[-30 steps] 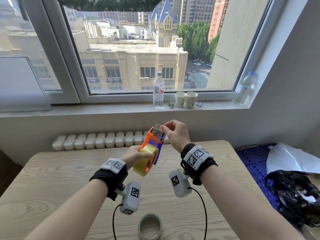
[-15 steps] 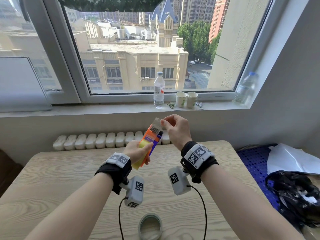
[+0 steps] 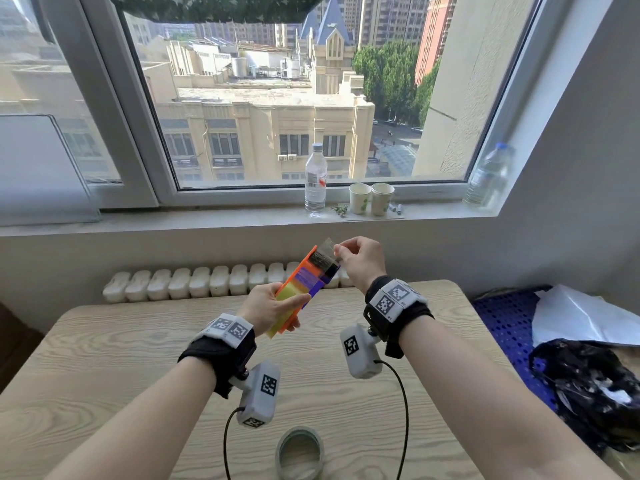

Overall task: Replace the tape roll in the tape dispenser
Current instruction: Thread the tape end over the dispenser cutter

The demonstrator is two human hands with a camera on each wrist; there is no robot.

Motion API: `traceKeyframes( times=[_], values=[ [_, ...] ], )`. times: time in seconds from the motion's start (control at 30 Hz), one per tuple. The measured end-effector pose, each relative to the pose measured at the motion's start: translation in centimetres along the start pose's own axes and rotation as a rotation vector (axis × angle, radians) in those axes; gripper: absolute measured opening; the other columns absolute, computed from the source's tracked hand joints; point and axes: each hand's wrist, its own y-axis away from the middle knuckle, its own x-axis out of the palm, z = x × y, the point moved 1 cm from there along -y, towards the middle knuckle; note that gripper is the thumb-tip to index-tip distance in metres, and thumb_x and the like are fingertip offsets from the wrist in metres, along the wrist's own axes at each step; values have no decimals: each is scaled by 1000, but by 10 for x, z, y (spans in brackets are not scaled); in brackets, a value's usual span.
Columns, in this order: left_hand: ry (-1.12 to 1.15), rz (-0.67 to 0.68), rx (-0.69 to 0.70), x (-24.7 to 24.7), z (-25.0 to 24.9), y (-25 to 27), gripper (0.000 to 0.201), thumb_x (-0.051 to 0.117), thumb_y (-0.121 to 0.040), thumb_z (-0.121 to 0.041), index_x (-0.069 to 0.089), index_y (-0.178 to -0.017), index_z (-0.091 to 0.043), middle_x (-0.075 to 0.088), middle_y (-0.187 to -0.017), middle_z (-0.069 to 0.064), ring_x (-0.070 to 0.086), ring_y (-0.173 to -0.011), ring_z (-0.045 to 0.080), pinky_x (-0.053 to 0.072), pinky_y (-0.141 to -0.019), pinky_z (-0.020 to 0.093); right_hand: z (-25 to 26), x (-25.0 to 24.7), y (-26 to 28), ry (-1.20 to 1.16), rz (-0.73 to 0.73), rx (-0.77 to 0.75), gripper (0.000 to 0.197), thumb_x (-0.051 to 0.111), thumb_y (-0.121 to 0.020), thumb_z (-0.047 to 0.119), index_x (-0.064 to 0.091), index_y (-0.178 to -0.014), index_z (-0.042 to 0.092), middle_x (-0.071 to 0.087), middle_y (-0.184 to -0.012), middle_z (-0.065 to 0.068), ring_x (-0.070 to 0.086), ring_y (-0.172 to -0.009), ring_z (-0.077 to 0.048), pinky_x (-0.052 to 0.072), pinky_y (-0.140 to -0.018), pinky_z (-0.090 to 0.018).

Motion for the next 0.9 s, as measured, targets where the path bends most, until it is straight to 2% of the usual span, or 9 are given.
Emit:
traceKeyframes(
  times=[0.17,0.37,0.53,0.67,0.77,0.83,0.9],
  values=[
    [-28,13,-3,-1,-3,4,28,68,-81,-33,62,-95,-9,71,-66,9,64,-51,16,51,-54,29,-5,1,2,35,17,18,8,65,-84,17,63,-78,13,63,-81,-3,59,-80,-18,50,-79,-32],
    [6,11,-12,1,-4,6,30,67,-82,-31,61,-97,-5,70,-64,10,64,-48,16,50,-50,28,-8,-1,4,2,55,23,9,66,-83,19,63,-77,13,61,-75,1,58,-77,-16,45,-73,-27],
    [27,40,-26,1,-2,6,34,66,-83,-29,60,-102,-2,70,-67,11,65,-48,13,50,-46,23,-11,-1,6,15,58,23,16,68,-82,23,68,-83,7,65,-80,-3,60,-79,-17,51,-81,-35],
    [28,61,-17,-2,-1,6,30,65,-84,-29,60,-100,-4,71,-69,12,66,-50,15,53,-51,26,-14,-1,5,-14,45,61,25,66,-84,26,64,-97,5,65,-92,-4,60,-87,-19,51,-87,-36],
    [69,53,-18,-5,-1,3,32,66,-84,-29,62,-100,-2,71,-65,10,65,-52,18,54,-55,30,-18,-2,5,-64,47,87,12,54,-90,16,61,-95,8,68,-93,-10,64,-91,-27,52,-90,-43],
    [95,45,-12,-6,-3,4,30,64,-84,-29,63,-97,-2,71,-62,6,65,-49,15,54,-54,27,-20,-2,8,-69,123,108,20,45,-88,-1,60,-101,2,65,-92,-12,62,-89,-27,51,-88,-40],
    [111,17,-4,-4,-6,4,25,62,-86,-30,63,-86,-5,70,-53,0,63,-44,8,52,-48,19,-24,-1,12,-91,234,128,29,44,-82,-11,59,-106,-4,63,-94,-13,58,-91,-25,50,-85,-35]
  ],
)
